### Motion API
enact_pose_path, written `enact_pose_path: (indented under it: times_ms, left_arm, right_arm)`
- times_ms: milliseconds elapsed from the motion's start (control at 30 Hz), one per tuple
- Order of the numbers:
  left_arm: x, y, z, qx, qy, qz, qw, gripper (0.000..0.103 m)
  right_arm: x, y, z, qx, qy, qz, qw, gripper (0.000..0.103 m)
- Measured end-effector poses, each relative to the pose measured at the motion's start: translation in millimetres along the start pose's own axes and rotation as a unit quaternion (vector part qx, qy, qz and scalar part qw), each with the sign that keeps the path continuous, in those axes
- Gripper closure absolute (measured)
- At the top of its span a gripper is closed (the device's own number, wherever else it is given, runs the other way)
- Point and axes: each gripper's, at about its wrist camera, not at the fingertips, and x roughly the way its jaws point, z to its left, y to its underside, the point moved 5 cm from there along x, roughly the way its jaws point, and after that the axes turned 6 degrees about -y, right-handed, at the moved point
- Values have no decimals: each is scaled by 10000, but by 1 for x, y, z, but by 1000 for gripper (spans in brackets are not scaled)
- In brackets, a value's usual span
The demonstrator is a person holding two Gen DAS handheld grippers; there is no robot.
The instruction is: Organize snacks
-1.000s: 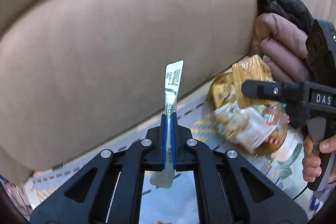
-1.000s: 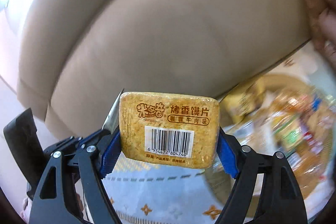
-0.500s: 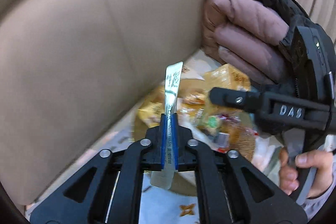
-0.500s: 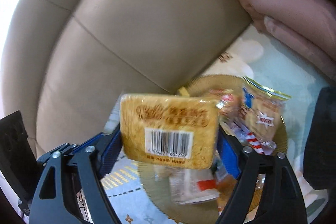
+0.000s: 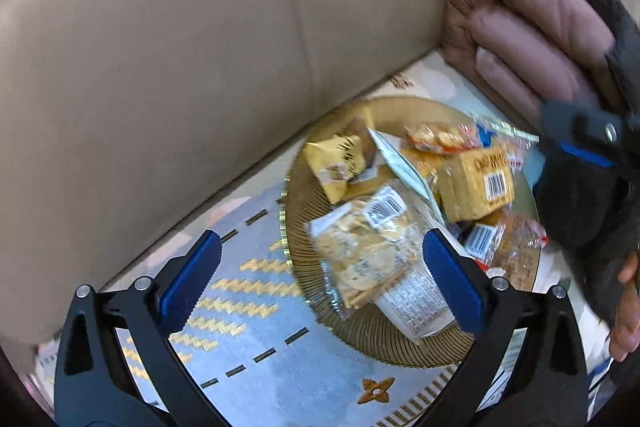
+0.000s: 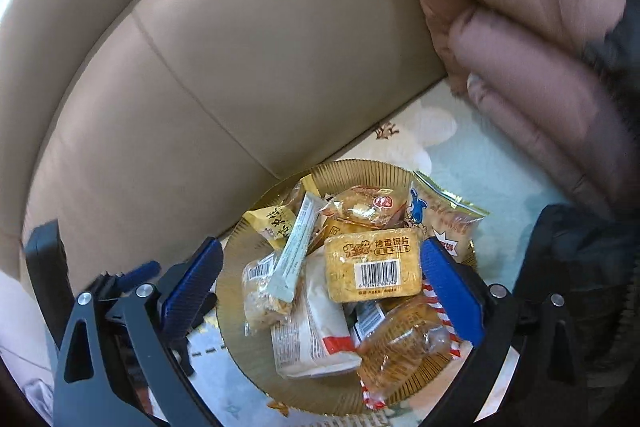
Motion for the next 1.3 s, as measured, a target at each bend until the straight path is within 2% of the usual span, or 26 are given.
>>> enact_pose_path:
  times_ms: [233, 400, 567, 833, 1000, 1300]
  left_arm:
    - [-26, 26, 33, -533, -109, -268, 9982, 3]
    - [-36, 55, 53, -1029, -399, -347, 9933, 3]
    - [-38, 77, 64, -1369, -666, -387, 9876, 3]
    - [-44, 95, 52, -1337, -818, -540, 9862, 3]
    - [-50, 95, 40, -1149, -828, -668, 9877, 3]
    - [-46, 97, 35, -1093, -812, -611, 9888, 3]
  right_arm:
    - [-25, 34, 34, -813, 403, -349, 9953, 5]
    - [-25, 69, 45, -1378, 589, -383, 9880, 5]
    - [-8, 101, 34, -1295, 694, -256, 9888, 5]
    - [18, 134, 30, -1255, 785, 101, 9889, 5]
    - [17, 136, 37, -1340, 784, 72, 9878, 5]
    - [15, 139, 41, -1360, 781, 68, 9876, 5]
